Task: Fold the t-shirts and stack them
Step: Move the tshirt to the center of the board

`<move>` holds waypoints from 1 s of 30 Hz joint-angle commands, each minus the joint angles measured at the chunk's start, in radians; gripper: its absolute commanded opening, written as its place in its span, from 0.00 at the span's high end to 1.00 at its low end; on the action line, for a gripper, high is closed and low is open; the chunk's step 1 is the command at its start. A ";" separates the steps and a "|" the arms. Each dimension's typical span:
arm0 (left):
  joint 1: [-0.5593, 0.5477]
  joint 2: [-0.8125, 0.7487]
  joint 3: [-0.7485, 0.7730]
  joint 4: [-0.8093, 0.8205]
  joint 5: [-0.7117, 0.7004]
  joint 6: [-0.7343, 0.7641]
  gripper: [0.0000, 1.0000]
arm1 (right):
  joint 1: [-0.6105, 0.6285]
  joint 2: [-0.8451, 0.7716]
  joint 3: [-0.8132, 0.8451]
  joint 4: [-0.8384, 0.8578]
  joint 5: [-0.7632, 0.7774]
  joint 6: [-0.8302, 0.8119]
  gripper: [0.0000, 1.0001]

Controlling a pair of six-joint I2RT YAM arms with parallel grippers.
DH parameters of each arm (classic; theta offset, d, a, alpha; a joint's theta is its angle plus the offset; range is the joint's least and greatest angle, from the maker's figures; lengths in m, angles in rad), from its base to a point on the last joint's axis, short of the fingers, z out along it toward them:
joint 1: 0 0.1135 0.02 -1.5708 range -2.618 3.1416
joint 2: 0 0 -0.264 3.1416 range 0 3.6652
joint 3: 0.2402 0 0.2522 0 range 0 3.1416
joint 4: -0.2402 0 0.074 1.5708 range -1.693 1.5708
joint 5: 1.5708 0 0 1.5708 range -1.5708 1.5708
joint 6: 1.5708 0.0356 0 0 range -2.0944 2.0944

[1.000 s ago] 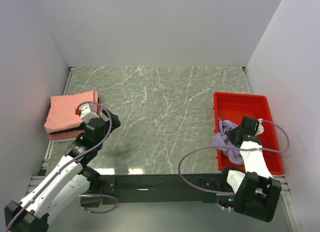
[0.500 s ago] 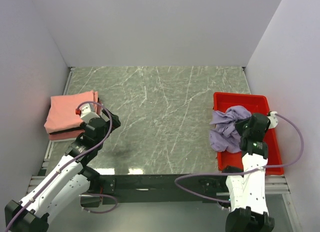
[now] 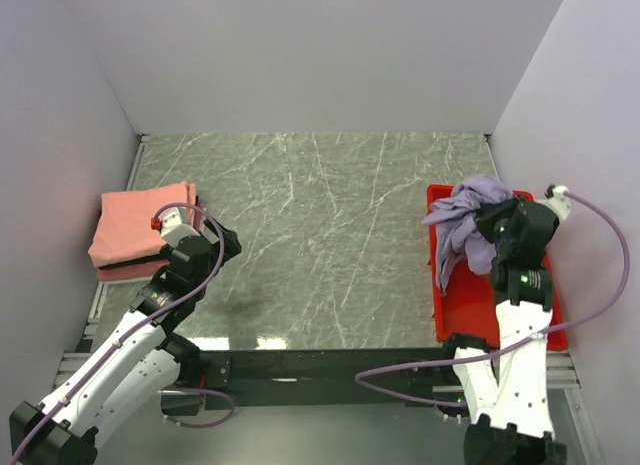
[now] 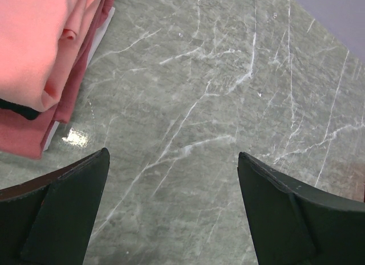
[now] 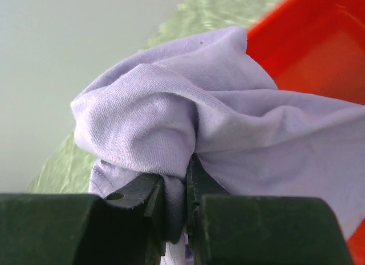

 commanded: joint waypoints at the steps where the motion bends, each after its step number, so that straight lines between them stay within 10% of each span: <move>1: -0.003 -0.005 0.037 0.026 -0.006 -0.012 0.00 | 0.104 0.057 0.149 0.109 0.034 -0.042 1.00; 13: -0.003 -0.002 0.038 0.016 -0.021 -0.010 0.01 | 0.725 0.500 0.545 0.099 0.002 -0.265 1.00; 20: -0.003 0.003 0.038 0.014 -0.024 -0.013 0.00 | 0.816 0.660 0.569 0.112 -0.254 -0.371 0.99; 22: -0.003 0.004 0.037 0.016 -0.024 -0.013 0.01 | 0.820 0.692 0.546 0.092 -0.231 -0.366 0.76; 24: -0.003 0.007 0.038 0.013 -0.027 -0.018 0.01 | 0.820 0.707 0.506 0.066 -0.152 -0.351 0.26; 25: -0.003 0.009 0.038 0.013 -0.026 -0.018 0.01 | 0.818 0.709 0.494 0.057 -0.121 -0.345 0.17; 30: -0.003 0.038 0.049 0.004 -0.026 -0.027 0.01 | 0.818 0.664 0.417 0.050 -0.022 -0.338 0.14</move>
